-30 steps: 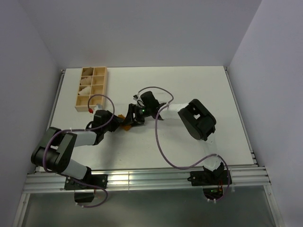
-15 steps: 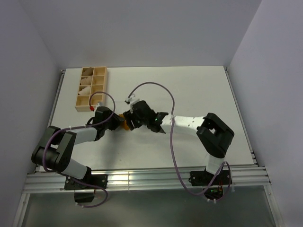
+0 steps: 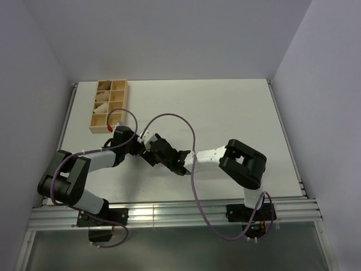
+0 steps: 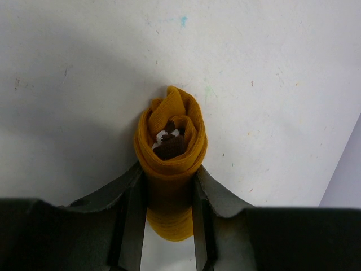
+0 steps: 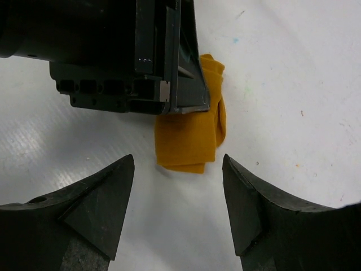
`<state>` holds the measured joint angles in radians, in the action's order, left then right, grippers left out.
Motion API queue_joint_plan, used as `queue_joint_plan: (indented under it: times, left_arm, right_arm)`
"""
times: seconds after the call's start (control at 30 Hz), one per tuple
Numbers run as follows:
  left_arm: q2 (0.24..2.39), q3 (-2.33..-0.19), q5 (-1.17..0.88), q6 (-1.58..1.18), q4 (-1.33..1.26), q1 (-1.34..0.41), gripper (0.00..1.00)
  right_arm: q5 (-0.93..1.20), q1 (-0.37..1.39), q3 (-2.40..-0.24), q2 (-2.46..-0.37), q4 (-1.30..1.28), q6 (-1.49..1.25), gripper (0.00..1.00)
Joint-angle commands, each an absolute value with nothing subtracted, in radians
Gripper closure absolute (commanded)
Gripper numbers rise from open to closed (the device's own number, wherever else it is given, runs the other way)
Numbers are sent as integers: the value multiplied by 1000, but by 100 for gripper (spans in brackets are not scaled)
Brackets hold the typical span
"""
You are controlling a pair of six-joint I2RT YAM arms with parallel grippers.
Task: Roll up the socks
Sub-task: Roll the sock at the center of the board.
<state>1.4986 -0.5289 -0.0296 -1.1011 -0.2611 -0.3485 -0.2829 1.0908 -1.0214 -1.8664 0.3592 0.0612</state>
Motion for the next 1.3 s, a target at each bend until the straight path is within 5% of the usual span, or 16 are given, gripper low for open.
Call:
queue_joint_plan:
  times: [0.0, 0.97, 1.27]
  left_arm:
    - [1505, -545, -60, -1078, -176, -354, 73]
    - [1497, -538, -95, -1094, -172, -354, 73]
    - [1485, -526, -107, -1109, -179, -354, 67]
  right_arm:
    - [-327, 1100, -1020, -1897, 495, 116, 29]
    - [-310, 1106, -1066, -2056, 564, 161, 43]
    - [-302, 1106, -1055, -2063, 572, 152, 80]
